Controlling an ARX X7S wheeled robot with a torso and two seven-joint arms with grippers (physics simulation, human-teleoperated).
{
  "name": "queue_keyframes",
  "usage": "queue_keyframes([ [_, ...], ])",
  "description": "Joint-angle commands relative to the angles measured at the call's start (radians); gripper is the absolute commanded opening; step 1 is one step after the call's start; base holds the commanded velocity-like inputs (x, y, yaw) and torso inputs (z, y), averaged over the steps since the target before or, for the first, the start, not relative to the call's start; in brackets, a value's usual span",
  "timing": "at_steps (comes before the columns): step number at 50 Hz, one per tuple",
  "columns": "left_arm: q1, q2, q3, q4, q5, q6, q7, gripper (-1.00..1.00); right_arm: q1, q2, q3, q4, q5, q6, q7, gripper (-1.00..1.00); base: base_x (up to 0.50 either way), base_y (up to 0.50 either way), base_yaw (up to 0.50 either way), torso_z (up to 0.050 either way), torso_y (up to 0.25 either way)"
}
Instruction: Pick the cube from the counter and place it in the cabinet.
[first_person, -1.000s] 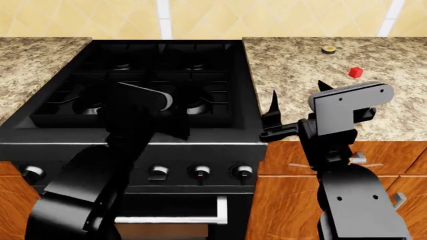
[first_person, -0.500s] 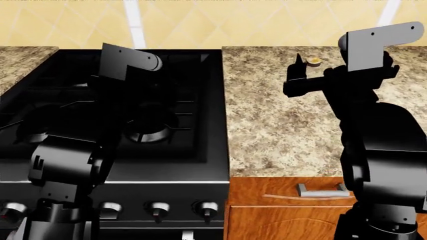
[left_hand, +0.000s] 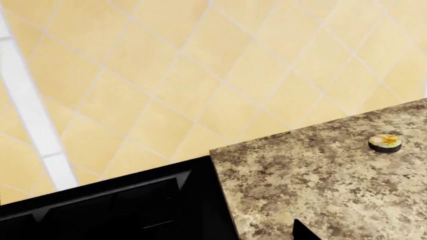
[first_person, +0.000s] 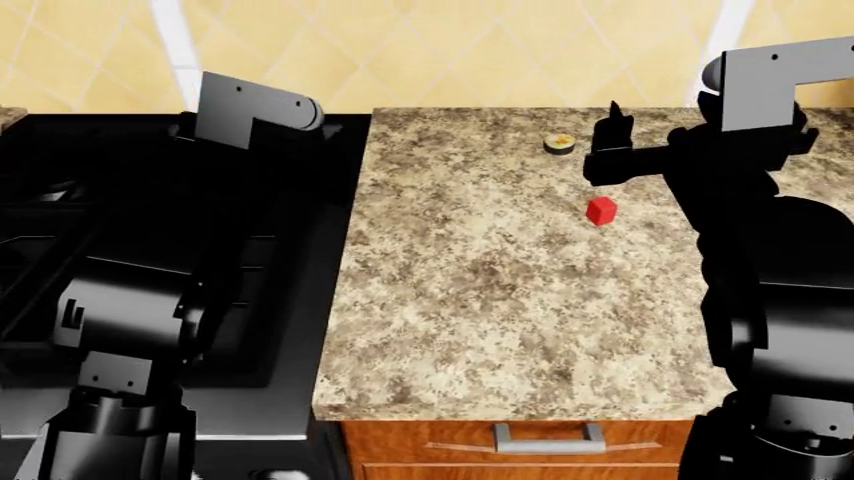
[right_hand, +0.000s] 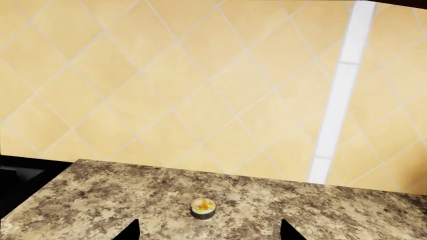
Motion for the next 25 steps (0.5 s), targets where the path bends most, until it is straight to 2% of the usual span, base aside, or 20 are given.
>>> queue_keyframes([
  [1,-0.021,-0.003,0.013,-0.024,0.006,0.012,-0.001,1.00,0.018,0.021,-0.018,0.018,0.006,0.025,-0.015,1.00,0.36,-0.34,0.00,0.000,0.015],
  [5,-0.070,0.001,0.013,-0.074,-0.002,-0.002,0.013,1.00,0.059,0.045,-0.025,0.011,0.015,0.108,-0.038,1.00,0.36,-0.34,0.00,0.000,0.000],
  [10,-0.232,0.044,0.033,-0.356,0.012,0.085,0.040,1.00,0.124,0.053,-0.063,-0.006,0.019,0.201,-0.054,1.00,0.36,-0.34,0.00,0.000,0.000],
  [13,-0.357,0.091,0.022,-0.690,0.019,0.231,0.048,1.00,0.137,0.051,-0.077,-0.030,0.020,0.229,-0.057,1.00,0.37,-0.34,0.00,0.000,0.000],
  [16,-0.521,0.143,0.022,-1.140,0.038,0.455,0.053,1.00,0.140,0.049,-0.083,-0.044,0.023,0.245,-0.059,1.00,0.37,-0.34,0.00,0.000,0.000],
  [17,-0.545,0.152,0.024,-1.207,0.044,0.489,0.052,1.00,0.141,0.050,-0.086,-0.048,0.024,0.248,-0.060,1.00,0.38,-0.32,0.00,0.000,0.000],
  [21,-0.540,0.154,0.019,-1.210,0.055,0.494,0.044,1.00,0.140,0.049,-0.095,-0.066,0.026,0.260,-0.061,1.00,0.41,-0.27,0.00,0.000,0.003],
  [25,-0.520,0.140,0.010,-1.210,0.062,0.507,0.040,1.00,0.129,0.044,-0.101,-0.075,0.029,0.271,-0.060,1.00,0.45,0.00,0.00,0.000,0.000],
])
